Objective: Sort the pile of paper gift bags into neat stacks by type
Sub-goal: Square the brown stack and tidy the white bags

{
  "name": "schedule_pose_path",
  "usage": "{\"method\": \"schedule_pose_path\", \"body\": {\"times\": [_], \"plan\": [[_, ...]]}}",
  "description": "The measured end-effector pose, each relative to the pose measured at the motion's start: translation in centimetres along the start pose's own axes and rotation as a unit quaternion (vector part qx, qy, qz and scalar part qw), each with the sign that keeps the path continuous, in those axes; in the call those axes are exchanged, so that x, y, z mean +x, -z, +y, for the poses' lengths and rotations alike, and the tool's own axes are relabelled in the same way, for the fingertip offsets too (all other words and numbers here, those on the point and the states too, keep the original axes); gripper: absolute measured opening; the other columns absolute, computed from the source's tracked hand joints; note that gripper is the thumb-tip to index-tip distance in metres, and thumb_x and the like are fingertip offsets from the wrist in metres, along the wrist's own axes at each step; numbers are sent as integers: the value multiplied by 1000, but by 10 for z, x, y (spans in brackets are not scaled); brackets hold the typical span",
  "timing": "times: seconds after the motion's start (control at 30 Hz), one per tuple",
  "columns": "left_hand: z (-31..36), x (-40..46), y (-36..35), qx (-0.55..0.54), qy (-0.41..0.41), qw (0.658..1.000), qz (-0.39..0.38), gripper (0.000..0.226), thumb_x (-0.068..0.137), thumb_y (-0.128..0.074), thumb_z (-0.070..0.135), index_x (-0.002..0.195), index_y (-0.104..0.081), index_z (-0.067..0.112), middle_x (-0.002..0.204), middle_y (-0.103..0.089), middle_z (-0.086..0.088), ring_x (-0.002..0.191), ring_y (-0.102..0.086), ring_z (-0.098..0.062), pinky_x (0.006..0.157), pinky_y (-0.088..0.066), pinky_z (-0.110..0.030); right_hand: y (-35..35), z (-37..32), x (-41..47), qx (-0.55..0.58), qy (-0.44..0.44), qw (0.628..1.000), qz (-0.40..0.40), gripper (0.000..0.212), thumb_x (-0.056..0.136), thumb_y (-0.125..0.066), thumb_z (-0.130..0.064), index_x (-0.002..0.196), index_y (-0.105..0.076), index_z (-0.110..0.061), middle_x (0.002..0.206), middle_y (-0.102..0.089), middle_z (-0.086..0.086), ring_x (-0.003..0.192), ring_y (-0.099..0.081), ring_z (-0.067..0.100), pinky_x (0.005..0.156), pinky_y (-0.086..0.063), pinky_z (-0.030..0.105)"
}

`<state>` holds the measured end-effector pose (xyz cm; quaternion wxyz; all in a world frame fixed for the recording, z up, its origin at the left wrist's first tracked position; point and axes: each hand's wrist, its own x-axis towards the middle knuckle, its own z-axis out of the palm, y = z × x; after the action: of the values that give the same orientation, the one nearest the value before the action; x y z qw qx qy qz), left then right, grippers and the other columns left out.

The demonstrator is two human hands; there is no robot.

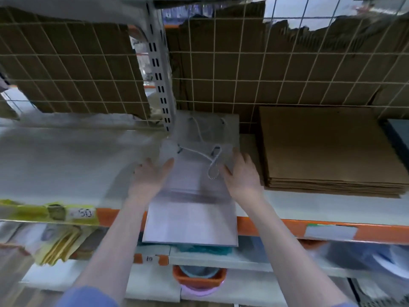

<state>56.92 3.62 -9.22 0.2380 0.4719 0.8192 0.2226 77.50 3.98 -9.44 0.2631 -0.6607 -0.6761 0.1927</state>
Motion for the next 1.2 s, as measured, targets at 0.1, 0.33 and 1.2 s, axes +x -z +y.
{"method": "schedule_pose_path", "body": {"times": [0.1,0.33,1.2], "plan": [[-4,18,4,-48,12,997,-61,95,82,-38,73,145,-27,2,146,-37,-20,130,-40,-36,107,-33,-44,-4,-5,12,54,-88,994,-18,66,93,-49,-41,146,-25,-11,142,-40,15,126,-43,33,100,-39,39],[-3,35,5,-204,28,971,-125,81,75,-65,61,129,-52,2,127,-58,-15,112,-58,-32,95,-48,-40,-11,-1,30,149,-177,972,-33,60,88,-59,-43,126,-46,2,124,-56,20,112,-54,36,84,-42,34],[38,65,-5,-141,-17,988,-55,63,86,-53,58,120,-53,5,102,-59,-6,83,-55,-20,69,-42,-30,-25,-1,80,-1,-107,994,-8,66,84,-48,-64,113,-52,-4,110,-59,17,101,-56,34,81,-43,35]]}}
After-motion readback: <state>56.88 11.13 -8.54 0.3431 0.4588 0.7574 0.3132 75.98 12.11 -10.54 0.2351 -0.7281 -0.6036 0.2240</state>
